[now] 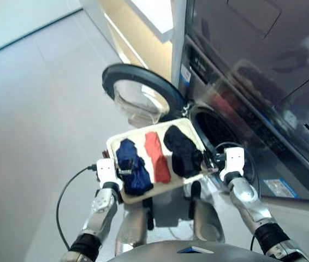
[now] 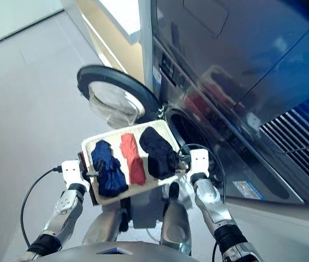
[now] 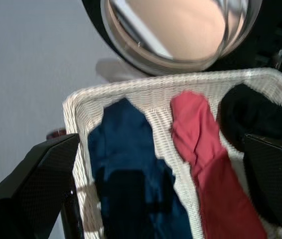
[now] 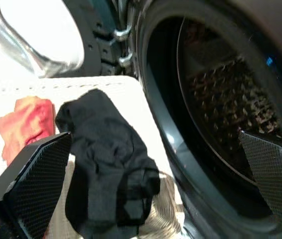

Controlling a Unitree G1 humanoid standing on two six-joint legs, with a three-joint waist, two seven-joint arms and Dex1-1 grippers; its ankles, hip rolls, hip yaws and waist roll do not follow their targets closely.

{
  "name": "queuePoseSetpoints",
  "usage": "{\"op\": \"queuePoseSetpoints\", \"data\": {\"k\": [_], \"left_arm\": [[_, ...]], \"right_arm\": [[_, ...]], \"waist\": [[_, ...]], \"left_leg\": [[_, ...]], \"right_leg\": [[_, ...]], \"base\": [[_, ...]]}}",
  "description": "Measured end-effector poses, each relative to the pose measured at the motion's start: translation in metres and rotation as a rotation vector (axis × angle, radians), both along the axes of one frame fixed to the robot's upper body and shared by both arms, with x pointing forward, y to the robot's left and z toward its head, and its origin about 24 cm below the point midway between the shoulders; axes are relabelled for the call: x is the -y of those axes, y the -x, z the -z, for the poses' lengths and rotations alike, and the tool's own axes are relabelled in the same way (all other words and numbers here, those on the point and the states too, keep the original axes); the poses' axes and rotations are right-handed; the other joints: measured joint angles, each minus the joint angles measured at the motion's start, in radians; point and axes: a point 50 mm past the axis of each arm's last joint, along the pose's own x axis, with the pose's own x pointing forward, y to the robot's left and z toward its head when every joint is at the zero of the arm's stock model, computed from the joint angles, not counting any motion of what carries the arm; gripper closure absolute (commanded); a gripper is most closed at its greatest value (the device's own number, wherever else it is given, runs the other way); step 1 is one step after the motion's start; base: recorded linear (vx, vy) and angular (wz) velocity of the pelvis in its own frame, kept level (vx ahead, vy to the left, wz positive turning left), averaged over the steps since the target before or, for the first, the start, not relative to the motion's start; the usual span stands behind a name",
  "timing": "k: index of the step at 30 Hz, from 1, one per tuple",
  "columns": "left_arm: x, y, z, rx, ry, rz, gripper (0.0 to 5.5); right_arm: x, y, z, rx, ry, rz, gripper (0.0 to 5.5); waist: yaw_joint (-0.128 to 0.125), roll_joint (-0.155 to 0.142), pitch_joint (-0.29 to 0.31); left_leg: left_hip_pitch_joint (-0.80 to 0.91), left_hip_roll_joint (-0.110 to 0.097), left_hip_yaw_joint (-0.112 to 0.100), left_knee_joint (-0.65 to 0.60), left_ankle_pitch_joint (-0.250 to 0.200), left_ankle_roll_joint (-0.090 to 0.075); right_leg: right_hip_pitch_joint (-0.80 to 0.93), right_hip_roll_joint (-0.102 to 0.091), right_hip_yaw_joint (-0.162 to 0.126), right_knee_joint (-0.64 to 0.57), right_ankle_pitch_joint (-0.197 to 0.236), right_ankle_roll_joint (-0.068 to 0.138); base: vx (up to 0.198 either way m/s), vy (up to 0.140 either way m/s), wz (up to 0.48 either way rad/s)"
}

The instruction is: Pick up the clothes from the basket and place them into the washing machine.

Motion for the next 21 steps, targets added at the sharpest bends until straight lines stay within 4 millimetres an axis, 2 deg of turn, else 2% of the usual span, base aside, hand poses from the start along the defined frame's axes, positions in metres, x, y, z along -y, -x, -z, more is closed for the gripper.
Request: {"op": "queuePoseSetpoints", "data": {"k": [3,8,14,17,21], "left_arm": [[0.002,-0.01,-0.009,0.04,-0.017,-0.005,0.0],[0.006,-0.029,-0.029,0.126,-0.049,-0.025,0.0],[0.01,-0.042,-0.045,0.188,-0.058,-0.044,0.0],[0.012,-0.048,-0.053,0.216,-0.057,-0.052,0.0],[0.016,-0.056,-0.061,0.246,-0.059,-0.047,0.0]], "right_arm": [[-0.003,-0.008,-0.01,0.044,-0.003,0.008,0.0],[-0.008,-0.02,-0.031,0.14,-0.019,0.022,0.0],[-0.011,-0.022,-0.042,0.187,-0.037,0.032,0.0],[-0.012,-0.026,-0.049,0.219,-0.043,0.037,0.0],[-0.013,-0.028,-0.055,0.244,-0.049,0.048,0.0]], "waist": [[-0.004,-0.006,0.005],[-0.008,-0.018,0.034],[-0.011,-0.024,0.051],[-0.012,-0.03,0.06],[-0.022,-0.036,0.067]], "left_leg": [[-0.093,0.011,-0.008,0.09,-0.025,-0.006],[-0.224,0.018,-0.012,0.208,-0.049,-0.003],[-0.349,0.019,-0.02,0.277,-0.056,-0.005],[-0.418,0.021,-0.026,0.334,-0.069,-0.001],[-0.464,0.027,-0.032,0.401,-0.1,-0.007]], "right_leg": [[-0.079,0.004,0.007,0.063,-0.013,-0.005],[-0.202,0.005,0.024,0.157,-0.031,-0.014],[-0.314,0.005,0.033,0.209,-0.031,-0.016],[-0.379,0.005,0.036,0.264,-0.045,-0.021],[-0.422,0.009,0.044,0.318,-0.067,-0.02]], "base": [[-0.094,-0.001,0.061],[-0.112,0.0,0.01],[-0.106,-0.016,0.058],[-0.084,-0.002,0.055],[-0.015,-0.001,-0.013]]}}
